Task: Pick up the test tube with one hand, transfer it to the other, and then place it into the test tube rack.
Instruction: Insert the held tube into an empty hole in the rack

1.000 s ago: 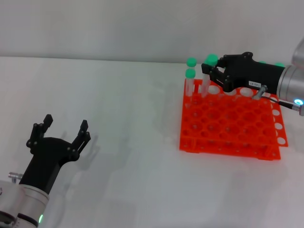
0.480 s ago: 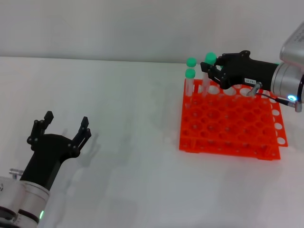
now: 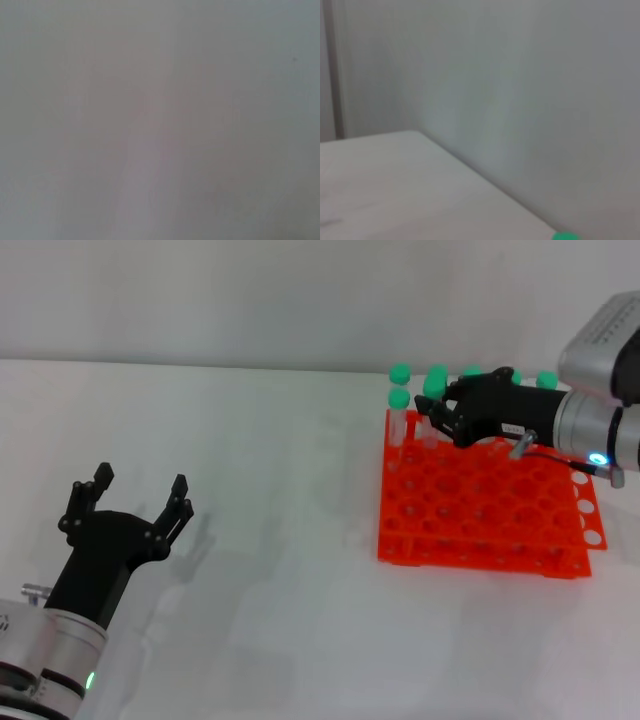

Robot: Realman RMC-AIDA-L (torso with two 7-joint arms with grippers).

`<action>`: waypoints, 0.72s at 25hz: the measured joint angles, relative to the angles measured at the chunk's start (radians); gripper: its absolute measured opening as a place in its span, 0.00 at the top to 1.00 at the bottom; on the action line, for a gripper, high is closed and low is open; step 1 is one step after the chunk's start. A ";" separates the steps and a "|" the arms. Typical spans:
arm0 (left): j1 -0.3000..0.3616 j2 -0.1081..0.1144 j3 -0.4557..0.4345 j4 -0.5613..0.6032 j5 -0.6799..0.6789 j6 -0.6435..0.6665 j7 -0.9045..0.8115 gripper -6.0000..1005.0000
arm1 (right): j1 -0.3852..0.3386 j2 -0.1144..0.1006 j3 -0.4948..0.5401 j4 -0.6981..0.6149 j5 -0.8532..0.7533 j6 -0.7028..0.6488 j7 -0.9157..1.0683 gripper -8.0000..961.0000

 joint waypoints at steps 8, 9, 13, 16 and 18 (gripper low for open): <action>-0.001 0.002 -0.006 0.000 0.000 0.001 0.000 0.11 | 0.017 -0.001 -0.053 0.001 -0.008 -0.064 0.079 0.74; -0.001 0.002 -0.006 0.000 0.000 0.002 0.000 0.11 | 0.017 -0.001 -0.054 0.001 -0.008 -0.066 0.080 0.74; 0.001 0.002 -0.007 -0.001 0.000 0.003 0.000 0.11 | 0.007 0.001 -0.056 0.001 -0.002 -0.070 0.085 0.69; 0.002 0.002 -0.008 -0.002 0.000 0.003 0.000 0.11 | -0.008 0.001 -0.050 -0.001 0.003 -0.071 0.088 0.60; 0.001 0.002 -0.008 -0.002 0.000 0.003 0.000 0.11 | -0.018 0.001 -0.049 -0.003 0.007 -0.071 0.094 0.54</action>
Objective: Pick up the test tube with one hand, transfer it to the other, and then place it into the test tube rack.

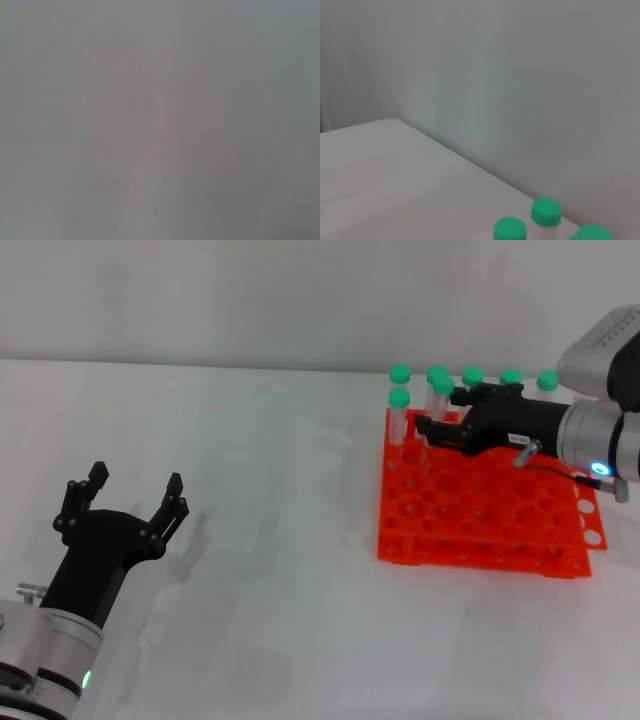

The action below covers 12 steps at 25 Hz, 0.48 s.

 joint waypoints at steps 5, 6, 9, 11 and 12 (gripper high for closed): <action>-0.003 0.000 0.000 -0.002 0.000 -0.001 0.000 0.11 | -0.038 -0.001 0.003 -0.017 0.012 0.004 0.003 0.39; -0.004 0.000 0.000 -0.002 0.000 -0.001 0.000 0.11 | -0.047 -0.002 0.003 -0.023 0.015 0.008 0.003 0.35; -0.005 0.000 0.000 -0.004 0.000 0.000 0.000 0.11 | -0.073 -0.003 0.004 -0.043 0.019 0.027 0.003 0.29; -0.005 0.000 0.000 -0.004 0.000 0.001 0.000 0.11 | -0.099 -0.005 0.004 -0.063 0.020 0.053 0.003 0.29; -0.005 0.000 0.000 -0.005 0.000 0.002 0.000 0.11 | -0.116 -0.007 0.005 -0.075 0.021 0.071 0.003 0.29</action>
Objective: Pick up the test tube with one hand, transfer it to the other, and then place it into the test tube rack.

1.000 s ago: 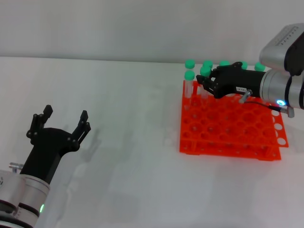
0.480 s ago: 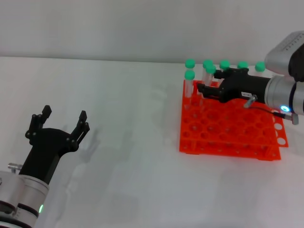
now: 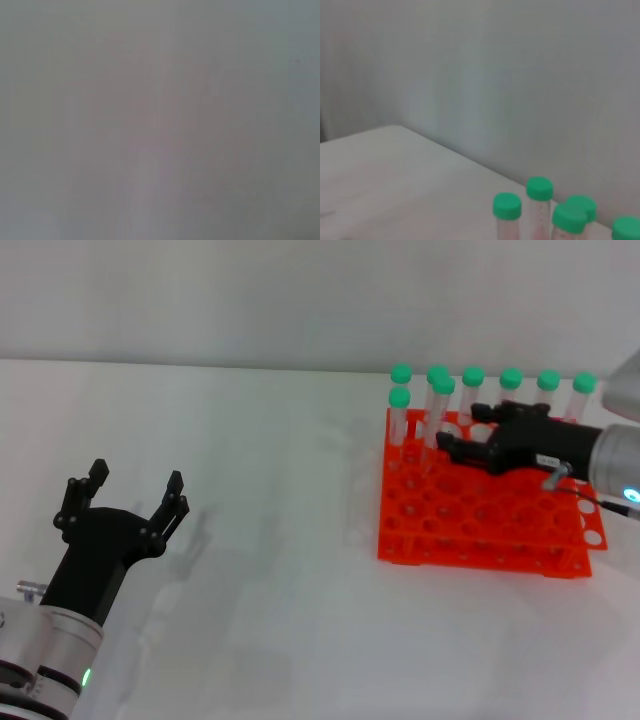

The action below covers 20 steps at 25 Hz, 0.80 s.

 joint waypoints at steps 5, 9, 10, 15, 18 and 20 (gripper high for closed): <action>0.000 0.000 0.000 -0.001 0.001 0.000 0.000 0.11 | -0.100 -0.001 0.082 -0.055 0.000 0.088 -0.008 0.29; -0.003 0.000 0.000 -0.002 0.001 -0.002 0.000 0.11 | -0.181 0.000 0.240 -0.035 0.051 0.163 -0.087 0.29; -0.005 0.000 -0.001 -0.003 0.000 -0.001 -0.001 0.11 | -0.201 -0.001 0.283 -0.011 0.091 0.176 -0.133 0.29; -0.015 0.001 -0.013 -0.009 0.000 0.001 -0.029 0.11 | -0.249 -0.001 0.466 0.164 0.340 0.215 -0.442 0.29; -0.018 0.001 -0.037 -0.014 0.000 0.001 -0.048 0.11 | -0.246 0.000 0.533 0.282 0.498 0.235 -0.696 0.30; -0.026 0.001 -0.046 -0.016 -0.001 -0.001 -0.068 0.11 | -0.242 0.001 0.544 0.338 0.582 0.239 -0.846 0.30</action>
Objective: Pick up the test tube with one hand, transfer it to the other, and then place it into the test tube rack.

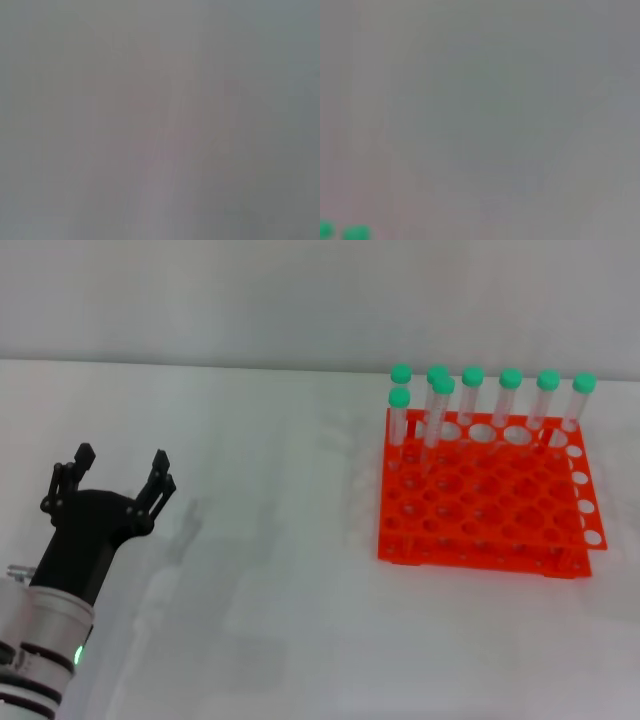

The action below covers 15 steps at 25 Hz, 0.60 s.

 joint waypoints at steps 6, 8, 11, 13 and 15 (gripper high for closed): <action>-0.038 0.000 -0.004 -0.022 0.000 -0.004 -0.062 0.11 | 0.027 0.003 0.002 0.098 0.152 -0.027 -0.215 0.29; -0.045 0.000 -0.004 -0.027 0.000 -0.011 -0.073 0.11 | 0.044 0.003 0.003 0.107 0.166 -0.055 -0.231 0.29; -0.063 -0.001 -0.005 -0.029 0.000 -0.040 -0.079 0.11 | 0.053 0.003 0.003 0.110 0.166 -0.073 -0.233 0.29; -0.078 -0.001 -0.005 -0.029 0.000 -0.063 -0.090 0.11 | 0.056 0.002 0.003 0.110 0.168 -0.085 -0.234 0.29; -0.091 -0.001 -0.006 -0.030 0.001 -0.083 -0.101 0.11 | 0.061 0.002 0.004 0.111 0.173 -0.096 -0.234 0.28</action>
